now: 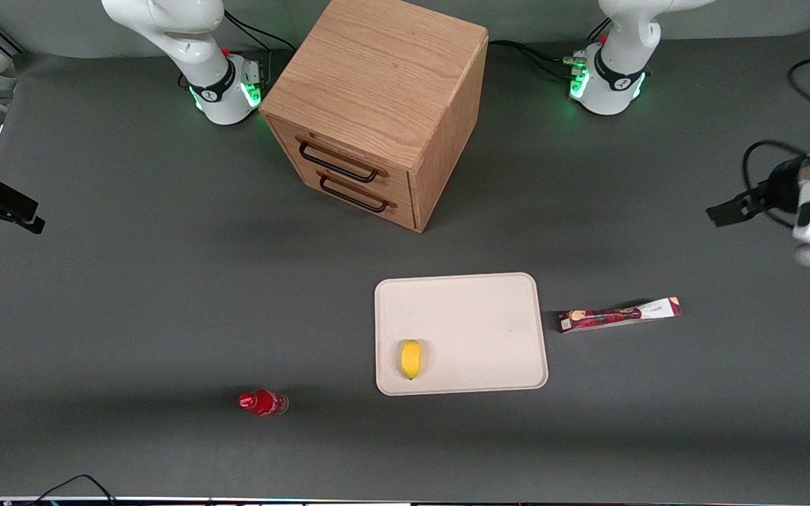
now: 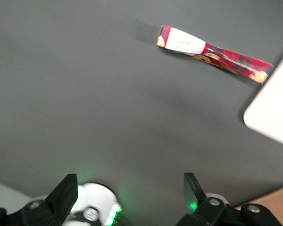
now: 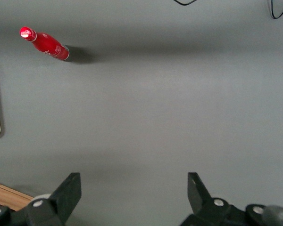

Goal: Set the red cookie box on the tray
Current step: 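Move the left gripper toward the red-and-white cookie box beside the tray, then lower the left gripper and close it on the cookie box's end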

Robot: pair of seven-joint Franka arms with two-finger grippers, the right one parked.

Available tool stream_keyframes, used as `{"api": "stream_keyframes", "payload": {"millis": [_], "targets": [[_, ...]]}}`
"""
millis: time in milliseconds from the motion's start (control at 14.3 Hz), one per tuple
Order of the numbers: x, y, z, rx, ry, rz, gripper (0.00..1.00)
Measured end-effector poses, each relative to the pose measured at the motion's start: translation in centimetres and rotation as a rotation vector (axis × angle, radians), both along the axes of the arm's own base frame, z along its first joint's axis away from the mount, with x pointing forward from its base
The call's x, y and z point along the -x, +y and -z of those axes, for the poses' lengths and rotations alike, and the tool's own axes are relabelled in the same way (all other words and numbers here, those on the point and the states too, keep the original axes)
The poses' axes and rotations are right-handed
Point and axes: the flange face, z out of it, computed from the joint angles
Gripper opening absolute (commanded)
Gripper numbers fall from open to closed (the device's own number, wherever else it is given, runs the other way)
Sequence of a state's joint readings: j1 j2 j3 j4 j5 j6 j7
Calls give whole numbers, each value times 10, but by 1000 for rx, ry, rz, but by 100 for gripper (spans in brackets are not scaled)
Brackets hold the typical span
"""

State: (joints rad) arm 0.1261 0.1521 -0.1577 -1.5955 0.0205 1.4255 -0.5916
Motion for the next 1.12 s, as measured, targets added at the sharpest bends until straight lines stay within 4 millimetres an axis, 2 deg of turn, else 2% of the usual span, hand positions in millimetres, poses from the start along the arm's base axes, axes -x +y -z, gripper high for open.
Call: {"api": "stream_keyframes", "payload": {"millis": [210, 420, 630, 840, 1120], "targets": [[-25, -8, 46, -59, -2, -208, 100], [-61, -11, 95, -78, -95, -405, 100], [-88, -36, 158, -78, -149, -533, 100], [-97, -52, 211, -88, -145, -560, 100], [-99, -56, 255, -120, -176, -573, 100]]}}
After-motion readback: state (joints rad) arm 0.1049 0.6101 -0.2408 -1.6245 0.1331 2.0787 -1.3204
